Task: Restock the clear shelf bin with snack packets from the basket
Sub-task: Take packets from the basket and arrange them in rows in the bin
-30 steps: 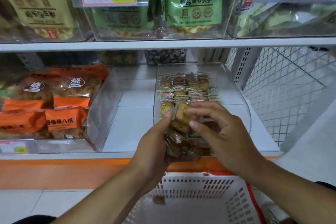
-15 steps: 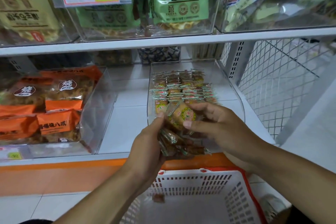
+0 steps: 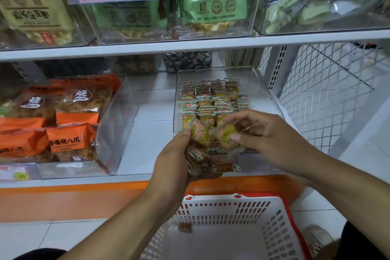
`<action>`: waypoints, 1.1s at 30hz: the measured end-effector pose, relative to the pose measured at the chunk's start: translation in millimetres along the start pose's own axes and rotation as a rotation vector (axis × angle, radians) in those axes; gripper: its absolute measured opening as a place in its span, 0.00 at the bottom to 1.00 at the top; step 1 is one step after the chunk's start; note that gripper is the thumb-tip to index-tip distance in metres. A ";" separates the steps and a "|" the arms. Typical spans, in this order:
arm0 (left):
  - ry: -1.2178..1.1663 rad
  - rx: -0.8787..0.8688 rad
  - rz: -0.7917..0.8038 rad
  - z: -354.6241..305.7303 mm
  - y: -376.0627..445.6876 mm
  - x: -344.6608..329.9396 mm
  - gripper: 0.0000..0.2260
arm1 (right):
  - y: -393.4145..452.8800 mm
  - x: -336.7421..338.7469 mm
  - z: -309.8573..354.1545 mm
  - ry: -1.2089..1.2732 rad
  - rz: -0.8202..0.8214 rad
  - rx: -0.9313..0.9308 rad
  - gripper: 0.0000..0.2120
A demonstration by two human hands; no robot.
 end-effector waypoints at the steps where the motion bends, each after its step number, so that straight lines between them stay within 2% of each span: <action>1: -0.006 0.003 -0.016 -1.1 -0.4 0.2 0.17 | 2.0 0.8 0.6 0.104 -0.026 -0.024 0.15; 3: -0.014 0.001 -0.033 -2.7 -1.2 -0.7 0.16 | 5.3 -1.5 0.0 0.490 -0.028 -0.127 0.14; 5: -0.032 -0.007 -0.046 -3.3 -2.1 -2.9 0.15 | 6.4 -8.8 -1.4 0.809 -0.018 -0.230 0.17; 8: -0.026 -0.023 -0.052 -3.6 -3.8 -6.3 0.13 | 6.6 -21.0 -3.9 0.977 -0.025 -0.315 0.20; 11: 0.003 -0.035 -0.046 -6.0 -5.8 -8.2 0.12 | 5.5 -26.0 -9.5 0.764 -0.039 -0.339 0.16; 14: 0.038 -0.048 -0.020 -8.3 -7.2 -9.4 0.12 | 1.6 -31.5 -12.7 0.538 -0.048 -0.340 0.18; 19: 0.017 -0.024 0.056 -6.1 -9.5 -13.5 0.12 | -1.9 -46.0 -11.1 0.563 0.017 -0.301 0.18; 23: -0.026 -0.014 0.068 -3.4 -8.3 -14.6 0.14 | -0.6 -43.2 -6.9 0.620 -0.070 -0.254 0.20; 27: -0.360 0.081 -0.036 -8.7 -6.7 -10.6 0.12 | 4.3 -14.4 3.4 0.634 -0.190 -0.078 0.26; 30: -0.629 0.123 -0.111 -19.3 -3.9 -2.0 0.14 | 4.6 3.6 9.3 0.653 -0.050 -0.022 0.22; 33: -0.753 0.125 -0.117 -26.4 -3.8 1.5 0.13 | 4.4 4.2 5.5 0.644 0.106 -0.098 0.22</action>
Point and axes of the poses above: each hand's wrist, its own y-axis towards the middle knuckle, its own x-axis out of the back of the hand, z = x × y, the point moved 1 cm from there along y, towards the middle knuckle, and after that the axes turned 8 degrees about z, right-handed, at the moved point
